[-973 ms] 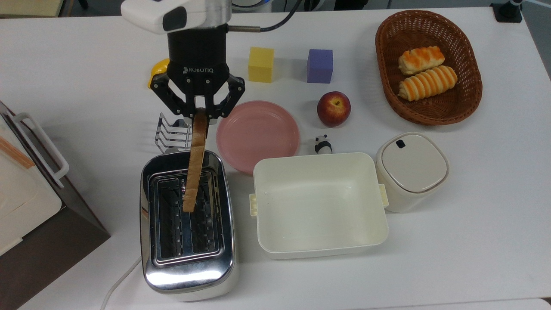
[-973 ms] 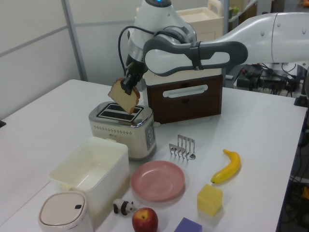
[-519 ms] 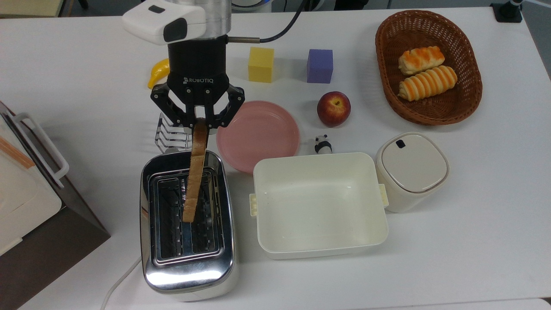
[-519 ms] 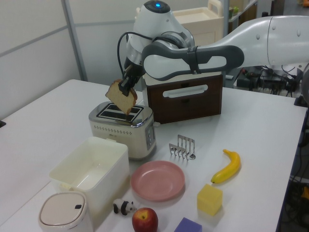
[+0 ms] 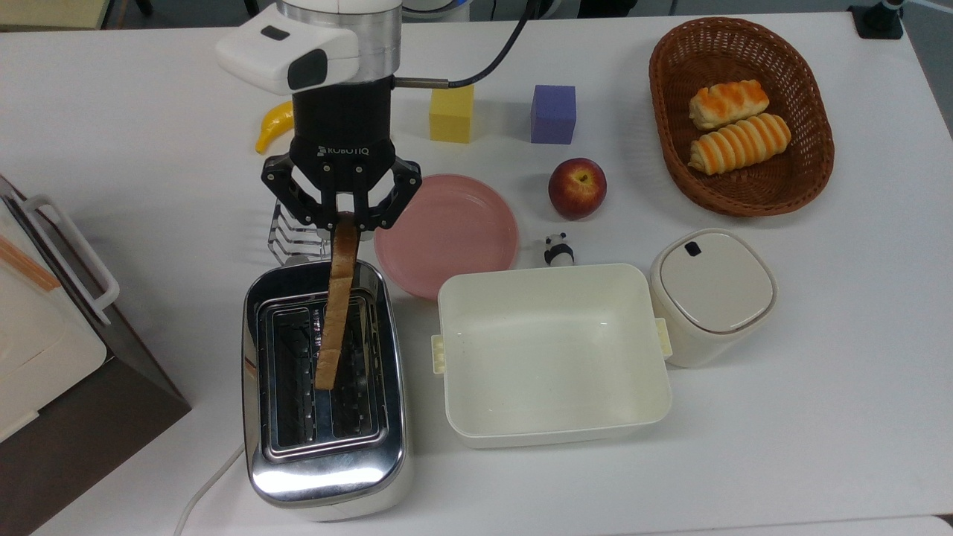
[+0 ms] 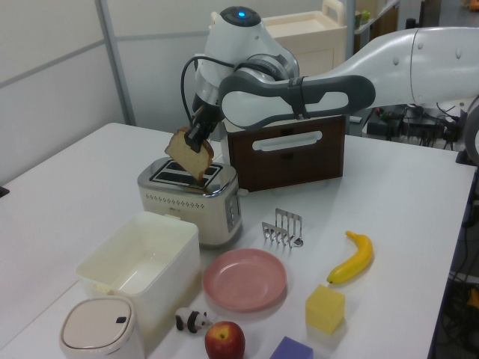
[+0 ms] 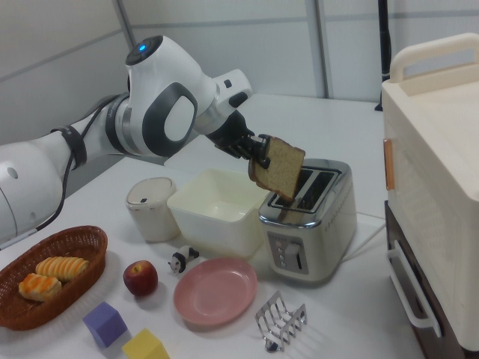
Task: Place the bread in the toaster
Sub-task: 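Lower the bread slice down into the toaster slot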
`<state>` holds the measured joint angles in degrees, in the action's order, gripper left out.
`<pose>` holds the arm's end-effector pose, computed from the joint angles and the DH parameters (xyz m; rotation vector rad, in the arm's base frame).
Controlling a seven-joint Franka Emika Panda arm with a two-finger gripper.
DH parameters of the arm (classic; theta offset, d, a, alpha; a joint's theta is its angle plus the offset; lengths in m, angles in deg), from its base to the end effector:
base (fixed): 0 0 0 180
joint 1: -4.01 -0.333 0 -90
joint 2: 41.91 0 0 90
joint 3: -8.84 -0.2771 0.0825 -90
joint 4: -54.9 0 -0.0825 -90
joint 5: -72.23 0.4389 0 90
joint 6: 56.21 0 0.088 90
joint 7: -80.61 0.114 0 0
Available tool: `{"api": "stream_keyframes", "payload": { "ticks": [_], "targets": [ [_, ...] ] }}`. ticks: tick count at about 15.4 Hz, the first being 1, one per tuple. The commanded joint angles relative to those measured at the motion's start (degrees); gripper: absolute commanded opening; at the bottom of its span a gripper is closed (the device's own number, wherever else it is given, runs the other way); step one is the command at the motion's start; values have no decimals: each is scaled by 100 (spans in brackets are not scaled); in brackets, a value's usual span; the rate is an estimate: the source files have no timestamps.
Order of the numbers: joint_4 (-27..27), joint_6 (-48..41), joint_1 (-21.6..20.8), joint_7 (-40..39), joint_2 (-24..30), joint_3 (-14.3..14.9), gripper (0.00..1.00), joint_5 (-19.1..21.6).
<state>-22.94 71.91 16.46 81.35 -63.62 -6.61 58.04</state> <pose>0.7558 -0.0014 0.5192 2.9186 0.1422 0.7703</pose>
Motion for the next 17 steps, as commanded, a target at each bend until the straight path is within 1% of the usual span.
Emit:
{"api": "stream_keyframes", "payload": {
  "ticks": [1,4,6,7,8,9,10,12,13,14,15,17],
  "targets": [
    [-30,90,-33,58,35,7,5,-111],
    [-30,81,-41,50,35,7,6,-111],
    [-38,81,-41,58,26,-2,10,-111],
    [-38,81,-41,58,26,-2,10,-111],
    [-38,81,-50,58,35,-2,14,-111],
    [-38,81,-50,67,26,-2,27,-111],
    [-38,81,-50,67,26,-2,29,-111],
    [-38,81,-50,67,26,-2,44,-111],
    [-38,81,-50,67,26,-11,47,-111],
    [-38,81,-50,58,26,-2,58,-119],
    [-38,81,-50,58,26,-11,58,-154],
    [-38,81,-50,76,26,-2,65,-181]
  ]
}}
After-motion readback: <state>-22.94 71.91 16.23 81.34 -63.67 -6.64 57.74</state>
